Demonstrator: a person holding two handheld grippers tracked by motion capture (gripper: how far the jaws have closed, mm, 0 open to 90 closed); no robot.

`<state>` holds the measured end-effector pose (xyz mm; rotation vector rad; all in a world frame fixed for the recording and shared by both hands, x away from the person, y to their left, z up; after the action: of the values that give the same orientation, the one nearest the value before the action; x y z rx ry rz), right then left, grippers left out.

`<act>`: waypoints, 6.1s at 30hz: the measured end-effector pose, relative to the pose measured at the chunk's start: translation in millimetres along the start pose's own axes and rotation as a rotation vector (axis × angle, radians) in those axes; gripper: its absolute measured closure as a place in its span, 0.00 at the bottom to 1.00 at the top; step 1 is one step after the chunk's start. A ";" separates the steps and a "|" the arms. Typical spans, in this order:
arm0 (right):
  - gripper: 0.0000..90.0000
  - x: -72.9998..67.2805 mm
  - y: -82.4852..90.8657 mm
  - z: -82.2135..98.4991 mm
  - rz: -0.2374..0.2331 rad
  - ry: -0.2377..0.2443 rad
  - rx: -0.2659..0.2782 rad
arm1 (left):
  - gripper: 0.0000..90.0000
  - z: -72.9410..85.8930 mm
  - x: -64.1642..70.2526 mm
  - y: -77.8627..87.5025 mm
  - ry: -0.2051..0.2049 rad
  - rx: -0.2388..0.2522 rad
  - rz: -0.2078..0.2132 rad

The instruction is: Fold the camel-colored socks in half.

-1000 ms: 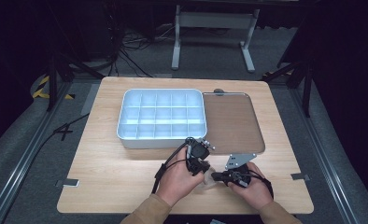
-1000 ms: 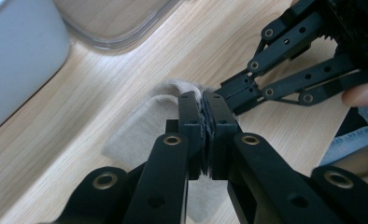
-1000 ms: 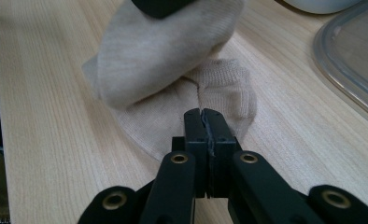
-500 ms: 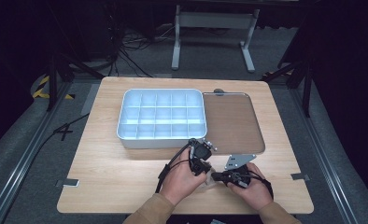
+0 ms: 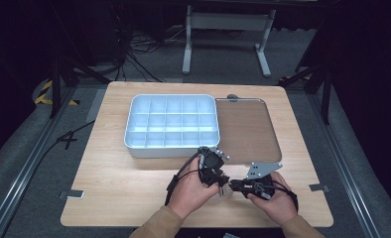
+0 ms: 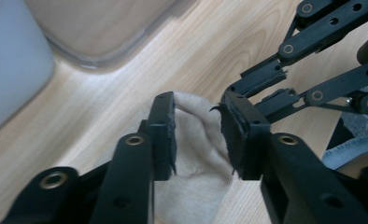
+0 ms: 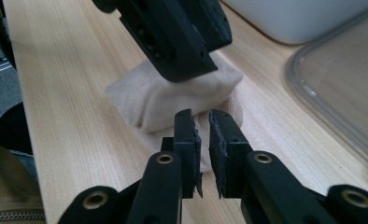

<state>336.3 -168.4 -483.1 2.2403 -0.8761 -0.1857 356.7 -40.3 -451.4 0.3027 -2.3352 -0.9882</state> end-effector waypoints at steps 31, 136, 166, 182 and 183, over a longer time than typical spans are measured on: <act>0.95 -30.2 -24.7 -42.8 -0.068 0.090 0.019 | 0.64 48.5 -12.8 64.7 0.016 0.066 -0.105; 0.99 -21.1 -20.4 -6.0 -0.008 -0.048 -0.063 | 0.76 76.6 -42.7 40.6 0.088 -0.164 -0.120; 1.00 -19.3 -35.3 0.6 0.027 0.062 -0.079 | 0.83 71.1 -40.1 9.7 -0.029 -0.222 -0.094; 1.00 -17.1 -35.4 3.2 0.015 0.038 -0.056 | 0.94 60.4 -34.5 -5.6 -0.158 -0.258 -0.114; 1.00 -17.4 -35.2 3.2 0.016 0.037 -0.056 | 0.94 59.4 -34.2 -6.0 -0.164 -0.251 -0.115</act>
<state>340.9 -140.9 -511.0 2.1773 -0.8586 -0.1595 349.0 4.3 -503.3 0.2671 -2.3246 -1.3941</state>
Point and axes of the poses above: each handheld gripper's, and its own axes: y roughly backward along the jaws, z roughly out of its underside, x roughly to its right, the point moved 6 cm from there along -y, roughly forward along the jaws, and after that the axes turned 15 degrees about z, right-handed, at the moved point
